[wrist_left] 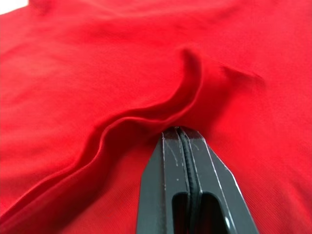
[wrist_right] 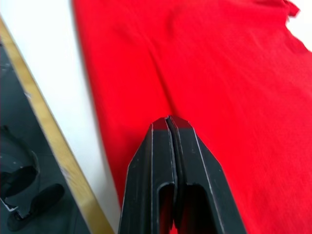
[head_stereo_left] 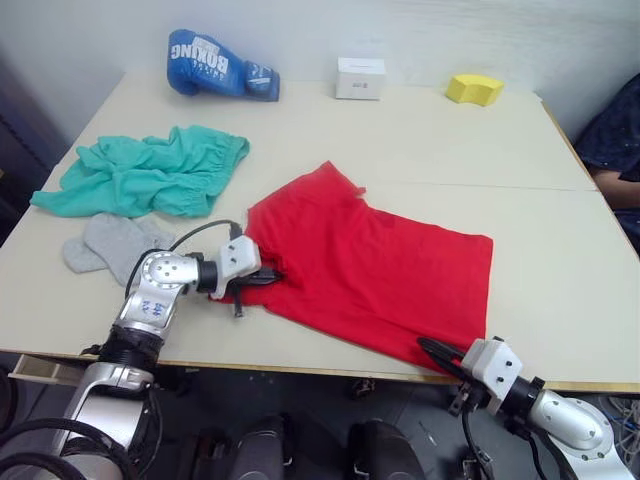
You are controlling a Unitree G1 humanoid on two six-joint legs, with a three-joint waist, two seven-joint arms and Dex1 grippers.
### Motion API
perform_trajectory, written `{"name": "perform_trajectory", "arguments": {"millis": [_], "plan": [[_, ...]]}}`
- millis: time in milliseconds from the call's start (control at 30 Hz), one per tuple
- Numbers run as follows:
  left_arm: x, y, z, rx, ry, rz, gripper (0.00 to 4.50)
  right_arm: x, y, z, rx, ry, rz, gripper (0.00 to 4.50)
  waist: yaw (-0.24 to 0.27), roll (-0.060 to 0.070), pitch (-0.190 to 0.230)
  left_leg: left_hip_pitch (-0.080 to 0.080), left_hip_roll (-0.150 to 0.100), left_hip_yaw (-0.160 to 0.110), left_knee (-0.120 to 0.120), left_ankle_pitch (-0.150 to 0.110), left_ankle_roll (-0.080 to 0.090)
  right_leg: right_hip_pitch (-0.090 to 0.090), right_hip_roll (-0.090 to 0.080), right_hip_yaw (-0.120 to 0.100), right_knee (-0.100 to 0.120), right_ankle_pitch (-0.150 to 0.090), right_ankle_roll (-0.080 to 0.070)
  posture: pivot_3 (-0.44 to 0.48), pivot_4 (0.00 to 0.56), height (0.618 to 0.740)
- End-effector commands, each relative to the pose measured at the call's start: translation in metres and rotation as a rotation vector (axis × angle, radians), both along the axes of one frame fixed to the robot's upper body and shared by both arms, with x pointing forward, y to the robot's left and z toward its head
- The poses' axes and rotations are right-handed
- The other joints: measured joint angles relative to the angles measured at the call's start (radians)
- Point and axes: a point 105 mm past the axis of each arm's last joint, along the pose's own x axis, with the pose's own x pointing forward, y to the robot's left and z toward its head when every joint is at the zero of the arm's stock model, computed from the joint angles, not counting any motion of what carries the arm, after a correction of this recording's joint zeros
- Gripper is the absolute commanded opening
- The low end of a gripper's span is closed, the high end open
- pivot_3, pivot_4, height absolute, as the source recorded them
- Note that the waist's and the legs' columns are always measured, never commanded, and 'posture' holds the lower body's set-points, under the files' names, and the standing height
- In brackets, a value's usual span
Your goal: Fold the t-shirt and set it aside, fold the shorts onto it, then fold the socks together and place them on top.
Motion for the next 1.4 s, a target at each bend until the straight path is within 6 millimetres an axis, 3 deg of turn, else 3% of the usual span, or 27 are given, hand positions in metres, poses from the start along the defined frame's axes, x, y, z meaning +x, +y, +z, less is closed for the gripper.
{"name": "perform_trajectory", "arguments": {"millis": [33,167,267,367,433,533,700,867,1000,1167,1300,1400], "plan": [[0.011,0.001,0.018,-0.095,-0.034,0.062,0.01,0.000,-0.022,-0.005,-0.021,0.013,-0.107,0.00,-0.001,0.000,0.000,0.000,0.000,0.000,0.000,0.000,0.000,0.000,0.000,0.000,0.000,0.000,0.000,0.000,0.150,0.740],[0.017,0.015,0.015,-0.085,-0.048,0.149,0.01,-0.008,-0.049,-0.011,-0.080,0.011,-0.191,0.00,-0.003,0.000,0.000,0.000,0.000,0.000,0.000,0.000,0.000,0.000,0.000,0.000,0.000,0.000,0.000,0.000,0.150,0.740],[0.015,0.044,0.007,-0.034,-0.061,0.261,0.01,-0.018,-0.071,-0.006,-0.112,-0.020,-0.282,0.00,-0.004,0.000,0.000,0.000,0.000,0.000,-0.001,0.000,0.000,0.000,0.001,0.000,0.000,0.000,0.000,0.000,0.150,0.740],[0.003,0.063,0.021,-0.131,-0.100,0.305,0.01,-0.028,-0.087,0.005,-0.122,-0.061,-0.334,0.00,-0.008,0.000,0.000,0.001,0.001,0.001,-0.002,0.000,-0.001,-0.001,0.001,0.001,0.000,0.000,0.000,0.000,0.150,0.740],[-0.012,0.071,0.038,-0.235,-0.113,0.291,0.01,-0.031,-0.085,0.017,-0.102,-0.099,-0.328,0.00,-0.009,0.000,0.000,0.001,0.002,0.000,-0.002,0.000,-0.001,-0.001,0.001,0.001,-0.001,0.000,0.000,0.000,0.150,0.740],[-0.038,0.080,0.046,-0.272,-0.081,0.262,0.01,-0.032,-0.061,0.030,-0.052,-0.133,-0.249,0.00,-0.007,0.000,0.000,0.001,0.002,0.000,-0.002,-0.002,-0.005,-0.001,0.000,0.001,-0.001,0.000,0.000,0.000,0.150,0.740],[-0.067,0.066,0.022,-0.154,-0.022,0.194,0.01,-0.026,-0.015,0.019,0.001,-0.112,-0.159,0.00,-0.005,0.002,-0.002,0.002,0.002,0.000,-0.003,-0.003,-0.007,0.000,0.000,0.002,-0.002,0.000,-0.001,0.000,0.150,0.740],[-0.060,0.075,-0.001,-0.086,-0.013,0.316,0.01,-0.021,0.001,0.008,0.017,-0.089,-0.161,0.00,0.001,0.002,-0.002,0.000,0.001,-0.001,-0.003,-0.003,-0.007,-0.001,-0.001,0.002,-0.002,0.000,-0.001,0.000,0.150,0.740],[-0.052,0.097,-0.014,-0.012,-0.015,0.427,0.01,-0.029,-0.022,-0.011,-0.047,-0.048,-0.231,0.00,-0.001,0.003,-0.002,0.001,0.001,0.000,-0.004,-0.004,-0.007,-0.002,-0.001,0.002,-0.002,-0.001,-0.001,0.000,0.150,0.740],[-0.037,0.117,-0.006,-0.012,-0.052,0.520,0.01,-0.040,-0.062,-0.011,-0.099,-0.040,-0.326,0.00,-0.001,0.004,-0.003,0.002,0.001,0.000,-0.005,-0.006,-0.004,-0.001,-0.001,0.001,-0.002,-0.001,-0.001,0.000,0.150,0.740],[-0.038,0.115,0.014,-0.091,-0.072,0.438,0.01,-0.050,-0.079,0.013,0.007,-0.029,-0.351,0.00,-0.003,0.004,-0.003,0.002,0.002,0.000,-0.005,-0.006,-0.003,-0.001,0.000,0.001,-0.002,-0.001,-0.001,0.000,0.150,0.740],[-0.053,0.104,0.027,-0.119,-0.050,0.287,0.62,-0.054,-0.069,0.025,0.005,0.011,-0.241,0.36,-0.007,0.004,-0.003,0.002,0.002,0.000,-0.007,-0.006,-0.004,-0.002,0.000,0.002,-0.002,-0.001,-0.001,0.000,0.150,0.740]]}}
